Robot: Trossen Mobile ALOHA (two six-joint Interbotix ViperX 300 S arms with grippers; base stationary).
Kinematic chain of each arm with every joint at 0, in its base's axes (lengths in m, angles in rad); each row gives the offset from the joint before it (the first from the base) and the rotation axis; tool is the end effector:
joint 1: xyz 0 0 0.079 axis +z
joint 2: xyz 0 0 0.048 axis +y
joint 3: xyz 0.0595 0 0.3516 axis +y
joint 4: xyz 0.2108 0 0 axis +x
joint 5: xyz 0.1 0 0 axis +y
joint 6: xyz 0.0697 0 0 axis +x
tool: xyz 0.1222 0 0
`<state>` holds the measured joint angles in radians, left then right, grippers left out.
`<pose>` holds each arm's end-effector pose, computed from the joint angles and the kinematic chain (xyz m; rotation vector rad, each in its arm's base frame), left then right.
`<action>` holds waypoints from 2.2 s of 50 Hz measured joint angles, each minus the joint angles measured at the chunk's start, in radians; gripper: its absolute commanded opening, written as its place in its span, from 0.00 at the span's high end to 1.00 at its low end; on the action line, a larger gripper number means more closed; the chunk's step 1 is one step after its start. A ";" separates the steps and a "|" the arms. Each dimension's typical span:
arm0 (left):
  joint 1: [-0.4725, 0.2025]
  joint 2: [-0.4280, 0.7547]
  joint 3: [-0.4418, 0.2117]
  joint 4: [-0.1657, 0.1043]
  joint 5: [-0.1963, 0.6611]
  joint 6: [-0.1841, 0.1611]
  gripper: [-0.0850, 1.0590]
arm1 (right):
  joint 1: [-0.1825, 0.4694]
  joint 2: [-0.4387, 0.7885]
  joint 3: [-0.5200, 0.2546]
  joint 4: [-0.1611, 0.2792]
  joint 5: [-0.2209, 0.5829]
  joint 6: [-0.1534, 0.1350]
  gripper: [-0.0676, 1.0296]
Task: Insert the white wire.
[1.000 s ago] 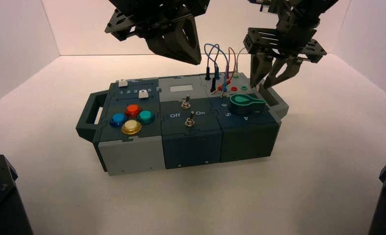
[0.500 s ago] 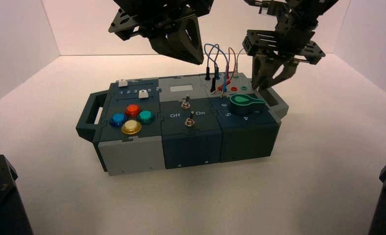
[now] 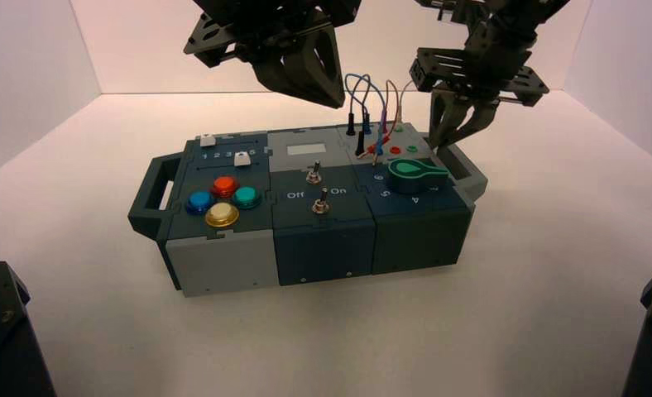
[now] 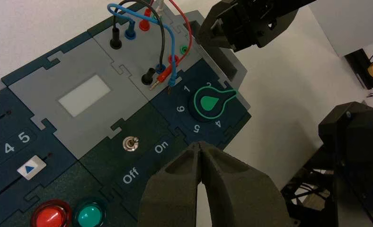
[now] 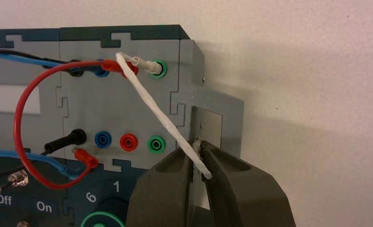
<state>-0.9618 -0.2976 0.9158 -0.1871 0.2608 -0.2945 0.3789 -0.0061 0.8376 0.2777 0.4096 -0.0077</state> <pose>0.1812 -0.2759 0.1534 -0.0109 1.0083 -0.7177 0.2998 0.1419 0.0697 0.0459 1.2683 0.2696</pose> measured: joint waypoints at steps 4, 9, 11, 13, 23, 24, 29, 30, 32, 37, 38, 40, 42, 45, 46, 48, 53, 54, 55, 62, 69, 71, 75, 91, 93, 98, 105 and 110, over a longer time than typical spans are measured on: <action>0.000 0.002 -0.002 0.000 0.000 0.000 0.95 | 0.000 -0.015 0.000 0.000 0.003 0.000 0.96; -0.002 0.002 -0.002 0.000 0.000 0.000 0.95 | 0.000 -0.048 0.002 -0.002 0.003 0.000 0.96; 0.000 0.003 -0.005 0.000 0.000 0.000 0.95 | -0.002 -0.069 0.002 -0.003 0.005 -0.002 0.96; -0.002 0.006 -0.006 0.000 0.000 0.000 0.95 | -0.002 -0.080 0.002 -0.003 0.009 0.000 0.96; -0.002 0.020 -0.009 0.000 0.000 0.000 0.95 | 0.000 -0.104 0.002 -0.003 0.034 -0.002 0.96; -0.002 0.021 -0.011 0.002 0.000 0.000 0.95 | 0.002 -0.106 0.002 -0.003 0.034 0.000 0.96; -0.002 0.023 -0.009 0.002 0.000 0.000 0.95 | 0.000 -0.114 0.002 -0.006 0.043 0.000 0.96; 0.000 0.023 -0.009 0.000 0.000 0.000 0.95 | 0.000 -0.120 0.002 -0.008 0.048 0.000 0.96; -0.002 0.021 -0.009 0.000 0.000 0.002 0.95 | 0.002 -0.123 0.002 -0.008 0.051 0.000 0.96; 0.000 0.023 -0.011 0.002 0.000 0.002 0.95 | 0.002 -0.138 0.002 -0.008 0.066 0.000 0.96; -0.002 0.023 -0.011 0.002 0.000 0.002 0.95 | 0.000 -0.140 0.002 -0.008 0.067 0.000 0.96; -0.002 0.023 -0.011 0.002 0.000 0.000 0.95 | 0.002 -0.144 0.002 -0.008 0.074 0.000 0.96; 0.000 0.023 -0.011 0.002 0.000 0.002 0.95 | 0.002 -0.147 0.002 -0.008 0.075 0.000 0.96; 0.000 0.023 -0.011 0.002 0.000 0.002 0.95 | 0.000 -0.152 0.000 -0.009 0.081 0.000 0.96; -0.002 0.023 -0.011 0.002 0.000 0.002 0.95 | 0.000 -0.153 0.000 -0.009 0.084 0.000 0.96; 0.000 0.023 -0.011 0.002 0.000 0.000 0.95 | 0.002 -0.155 0.000 -0.009 0.091 0.002 0.96; -0.002 0.023 -0.012 0.003 0.000 0.000 0.95 | 0.002 -0.161 0.000 -0.009 0.100 0.003 0.96; -0.002 0.023 -0.012 0.003 0.000 0.002 0.95 | 0.003 -0.163 -0.002 -0.009 0.103 0.003 0.96; 0.000 0.023 -0.012 0.002 0.000 0.000 0.95 | 0.003 -0.164 -0.002 -0.009 0.103 0.003 0.96; 0.000 0.023 -0.014 0.002 0.000 0.002 0.95 | 0.008 -0.181 -0.002 -0.008 0.120 0.008 0.96; -0.002 0.025 -0.014 0.003 0.000 0.003 0.95 | 0.009 -0.196 -0.002 -0.005 0.126 0.011 0.96; -0.002 0.025 -0.014 0.003 0.000 0.003 0.95 | 0.012 -0.199 -0.002 -0.002 0.129 0.011 0.96; 0.000 0.025 -0.015 0.003 0.000 0.003 0.95 | 0.021 -0.201 -0.002 0.003 0.129 0.011 0.96; -0.002 0.026 -0.014 0.005 0.000 0.003 0.95 | 0.061 -0.172 -0.006 0.012 0.126 0.017 0.96; -0.002 0.025 -0.014 0.005 0.000 0.005 0.95 | 0.061 -0.164 -0.011 0.011 0.124 0.018 0.96; -0.002 0.025 -0.015 0.005 0.000 0.005 0.95 | 0.061 -0.150 -0.017 0.012 0.121 0.018 0.96; 0.000 0.025 -0.014 0.005 0.000 0.009 0.95 | 0.063 -0.140 -0.021 0.012 0.117 0.018 0.96; 0.000 0.026 -0.015 0.005 0.000 0.011 0.95 | 0.061 -0.130 -0.025 0.012 0.114 0.018 0.96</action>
<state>-0.9618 -0.2715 0.9004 -0.1825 0.2608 -0.2838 0.4403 -0.1365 0.8130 0.2899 0.5231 0.0107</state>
